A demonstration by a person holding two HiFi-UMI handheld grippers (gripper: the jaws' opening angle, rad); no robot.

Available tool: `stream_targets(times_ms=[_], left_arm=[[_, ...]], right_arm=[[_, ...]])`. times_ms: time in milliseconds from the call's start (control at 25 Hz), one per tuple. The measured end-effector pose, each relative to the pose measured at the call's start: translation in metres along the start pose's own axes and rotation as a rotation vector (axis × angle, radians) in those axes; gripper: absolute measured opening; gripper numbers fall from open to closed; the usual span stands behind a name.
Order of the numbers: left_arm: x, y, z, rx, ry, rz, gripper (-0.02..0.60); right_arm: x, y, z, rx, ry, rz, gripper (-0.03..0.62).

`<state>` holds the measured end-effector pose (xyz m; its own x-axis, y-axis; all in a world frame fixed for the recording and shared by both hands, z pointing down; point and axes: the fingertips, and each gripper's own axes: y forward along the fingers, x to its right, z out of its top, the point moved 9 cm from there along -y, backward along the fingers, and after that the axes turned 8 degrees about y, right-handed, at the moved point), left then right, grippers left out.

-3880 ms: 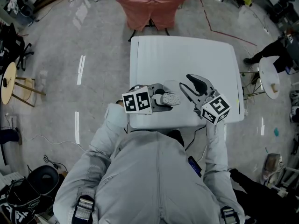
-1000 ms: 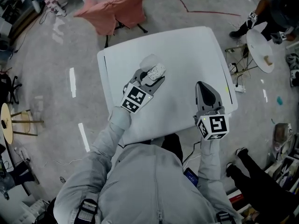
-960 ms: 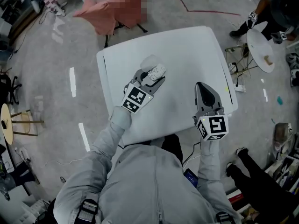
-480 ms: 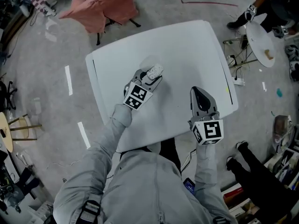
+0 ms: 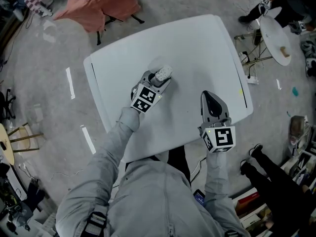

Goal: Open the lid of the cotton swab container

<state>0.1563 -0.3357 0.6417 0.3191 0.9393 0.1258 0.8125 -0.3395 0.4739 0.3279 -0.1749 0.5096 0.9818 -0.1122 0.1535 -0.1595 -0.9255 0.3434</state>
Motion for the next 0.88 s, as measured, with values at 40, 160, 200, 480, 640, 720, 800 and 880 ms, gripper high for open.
stream_targets(times_ms=[40,160,200,480,640,720,800,880], left_arm=[[0.001,0.002,-0.003,-0.005,-0.005,-0.002,0.213],[0.005,0.005,-0.012,-0.013,-0.015,-0.005,0.213],[0.006,0.005,-0.012,-0.012,-0.015,-0.006,0.213],[0.004,0.002,-0.005,0.000,-0.011,-0.006,0.213],[0.005,0.000,-0.001,0.000,-0.007,-0.003,0.213],[0.005,-0.001,0.001,0.000,-0.002,-0.001,0.213],[0.006,-0.002,-0.002,0.000,-0.007,0.000,0.213],[0.006,-0.003,-0.002,0.002,-0.007,0.002,0.213]], right_arm=[[0.000,0.000,-0.001,-0.001,0.000,0.000,0.034],[0.002,-0.001,-0.003,-0.002,0.001,-0.001,0.034],[0.002,-0.001,-0.003,-0.001,0.003,-0.001,0.034],[0.001,0.001,0.001,0.002,0.003,0.003,0.034],[0.001,-0.002,0.003,-0.001,-0.006,0.004,0.034],[0.001,-0.003,0.003,-0.004,-0.012,0.000,0.034],[0.002,-0.005,0.003,-0.004,-0.014,-0.007,0.034],[0.002,-0.006,0.004,-0.002,-0.016,-0.012,0.034]])
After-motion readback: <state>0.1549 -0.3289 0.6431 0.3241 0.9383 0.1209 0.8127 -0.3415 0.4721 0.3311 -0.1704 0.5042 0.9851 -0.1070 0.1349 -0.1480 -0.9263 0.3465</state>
